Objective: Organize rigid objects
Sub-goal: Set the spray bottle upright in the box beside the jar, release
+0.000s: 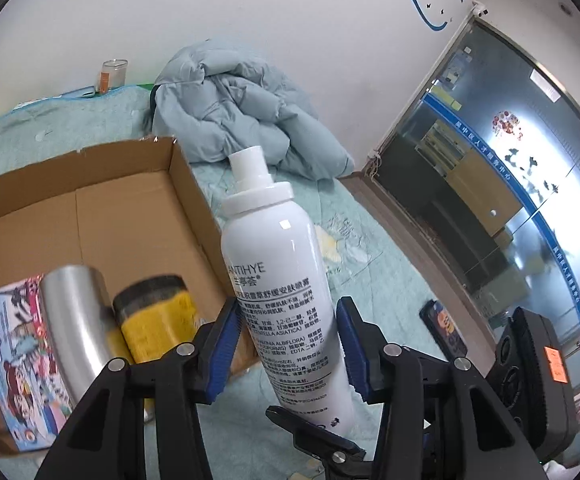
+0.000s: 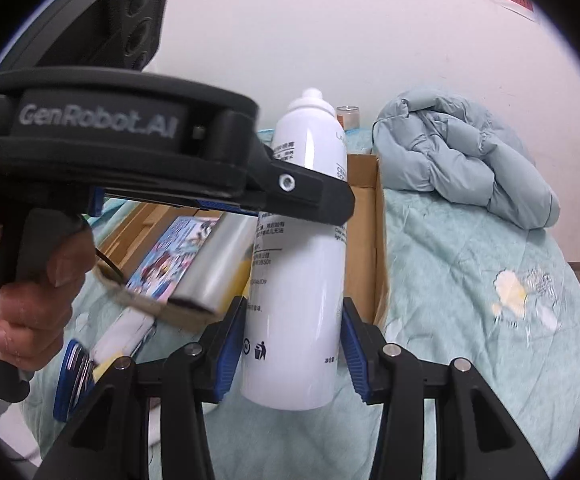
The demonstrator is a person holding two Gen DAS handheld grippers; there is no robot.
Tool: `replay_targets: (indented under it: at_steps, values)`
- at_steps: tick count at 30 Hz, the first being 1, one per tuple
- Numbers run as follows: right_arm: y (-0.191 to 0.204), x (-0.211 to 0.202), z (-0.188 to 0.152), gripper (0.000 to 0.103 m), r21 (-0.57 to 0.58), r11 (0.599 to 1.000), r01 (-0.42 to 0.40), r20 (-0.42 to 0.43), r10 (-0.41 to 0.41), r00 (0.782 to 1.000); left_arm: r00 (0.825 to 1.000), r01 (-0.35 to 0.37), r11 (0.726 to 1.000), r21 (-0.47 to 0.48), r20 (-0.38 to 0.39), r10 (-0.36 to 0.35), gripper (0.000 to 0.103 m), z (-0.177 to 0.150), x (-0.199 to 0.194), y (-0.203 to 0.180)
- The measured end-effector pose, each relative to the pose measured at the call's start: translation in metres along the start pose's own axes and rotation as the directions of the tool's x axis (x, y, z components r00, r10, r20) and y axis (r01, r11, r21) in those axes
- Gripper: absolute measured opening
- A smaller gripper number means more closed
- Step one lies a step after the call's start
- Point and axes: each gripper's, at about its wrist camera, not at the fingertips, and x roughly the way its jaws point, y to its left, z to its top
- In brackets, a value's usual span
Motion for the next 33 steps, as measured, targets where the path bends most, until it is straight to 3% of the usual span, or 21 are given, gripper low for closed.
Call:
replay_targets:
  at_steps: [7,14,20,22,24,30,33]
  values:
    - [-0.016,0.025,0.025,0.044,0.007,1.0,0.004,-0.039,-0.004,0.999,1.0,-0.022,1.0,-0.015,-0.015,0.021,0.045,0.03,0.015,0.011]
    - [-0.038,0.063,0.035,0.044,0.061,0.997,-0.039,-0.127,0.047,0.991,0.997,-0.038,0.996,-0.083,-0.065,0.033,0.045,0.04,0.063,0.043]
    - [-0.05,0.095,0.022,0.043,0.073,0.997,0.005,-0.257,0.014,0.966,0.983,-0.038,0.989,-0.142,-0.183,0.012,0.045,0.029,0.112,0.07]
    - [-0.052,0.102,0.015,0.044,0.085,0.996,0.034,-0.301,-0.007,0.954,0.981,-0.078,0.986,-0.145,-0.189,0.05,0.045,0.025,0.122,0.074]
    - [-0.055,0.103,0.013,0.044,0.1,0.994,0.037,-0.313,-0.004,0.95,0.98,-0.075,0.981,-0.176,-0.197,0.04,0.045,0.024,0.128,0.081]
    - [-0.063,0.097,0.011,0.044,0.151,0.988,0.044,-0.329,0.008,0.944,0.977,-0.12,0.989,-0.091,-0.187,0.101,0.047,0.021,0.117,0.07]
    - [-0.063,0.083,0.004,0.047,0.187,0.982,0.032,-0.305,0.027,0.952,0.988,-0.133,0.99,-0.047,-0.087,0.129,0.05,0.015,0.083,0.06]
